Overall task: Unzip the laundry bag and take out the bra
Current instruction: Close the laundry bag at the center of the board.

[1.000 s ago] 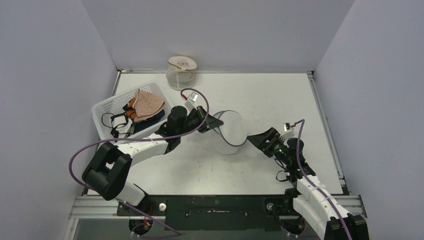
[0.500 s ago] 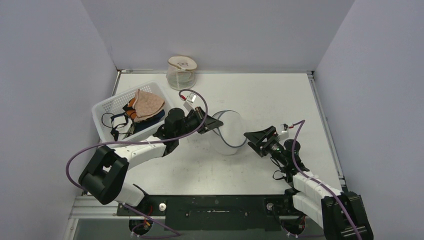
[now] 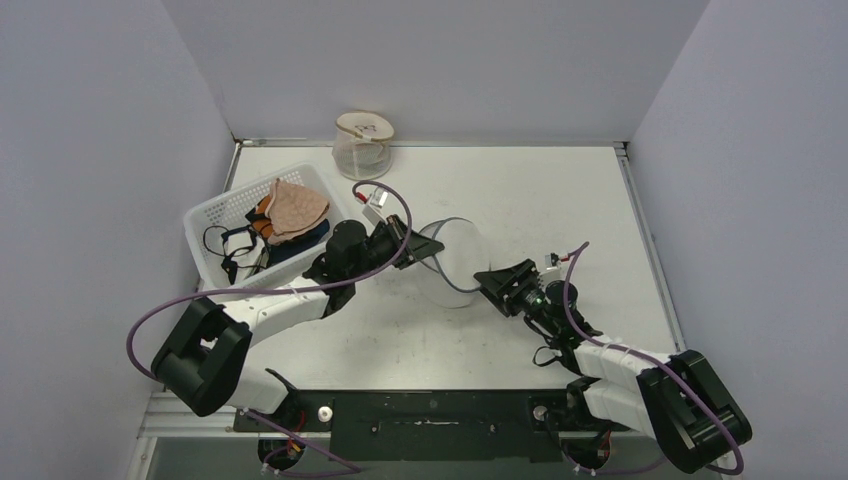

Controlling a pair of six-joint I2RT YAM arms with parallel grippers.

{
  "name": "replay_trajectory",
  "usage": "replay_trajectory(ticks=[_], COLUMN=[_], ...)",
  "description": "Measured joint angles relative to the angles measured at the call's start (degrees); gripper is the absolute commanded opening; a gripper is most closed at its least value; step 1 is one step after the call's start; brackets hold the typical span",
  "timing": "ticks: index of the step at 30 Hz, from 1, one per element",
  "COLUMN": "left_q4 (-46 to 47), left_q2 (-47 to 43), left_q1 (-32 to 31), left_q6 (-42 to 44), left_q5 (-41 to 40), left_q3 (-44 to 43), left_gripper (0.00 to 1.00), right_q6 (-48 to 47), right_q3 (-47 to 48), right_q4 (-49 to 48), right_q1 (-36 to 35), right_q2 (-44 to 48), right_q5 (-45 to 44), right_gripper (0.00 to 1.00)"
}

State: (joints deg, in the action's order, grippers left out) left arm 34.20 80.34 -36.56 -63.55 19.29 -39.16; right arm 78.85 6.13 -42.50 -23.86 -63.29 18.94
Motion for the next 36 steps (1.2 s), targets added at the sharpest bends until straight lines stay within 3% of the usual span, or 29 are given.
replay_trajectory(ticks=[6,15,19,21,24,28,31,36], left_q4=[0.28,-0.07,-1.14,-1.46,-2.86,-7.98,-12.81,-18.56], left_q2=[-0.09,-0.59,-1.86,-2.38,-2.95,-4.61,-6.99,-10.84], left_q1=[-0.04,-0.09,-0.02,0.07,0.35,0.94,1.62,2.86], left_q6=[0.02,0.79,1.49,1.84,2.8,4.61,6.95,11.52], left_q5=[-0.74,-1.14,-1.53,-1.75,-1.73,-1.68,-2.54,-5.68], left_q3=[0.61,0.68,0.68,0.68,0.68,0.68,0.68,0.68], left_gripper=[0.0,0.0,0.01,0.17,0.54,0.85,0.96,0.96], right_q6=[-0.02,-1.14,-4.83,-6.93,-10.8,-17.29,-22.49,-29.09], right_q3=[0.68,2.16,4.15,4.85,6.27,8.39,9.03,9.03], right_q4=[-2.91,-6.08,-2.51,-0.72,3.52,11.8,17.88,26.08], right_q1=[-0.57,-1.31,-1.01,-0.11,1.51,4.39,7.02,11.32], right_q2=[-2.78,-7.28,-4.22,-2.6,-0.87,2.29,5.01,8.22], right_q5=[-3.23,-3.48,-2.4,-1.07,1.99,6.32,9.51,13.94], right_gripper=[0.48,0.07,0.05,0.05,0.05,0.05,0.05,0.05])
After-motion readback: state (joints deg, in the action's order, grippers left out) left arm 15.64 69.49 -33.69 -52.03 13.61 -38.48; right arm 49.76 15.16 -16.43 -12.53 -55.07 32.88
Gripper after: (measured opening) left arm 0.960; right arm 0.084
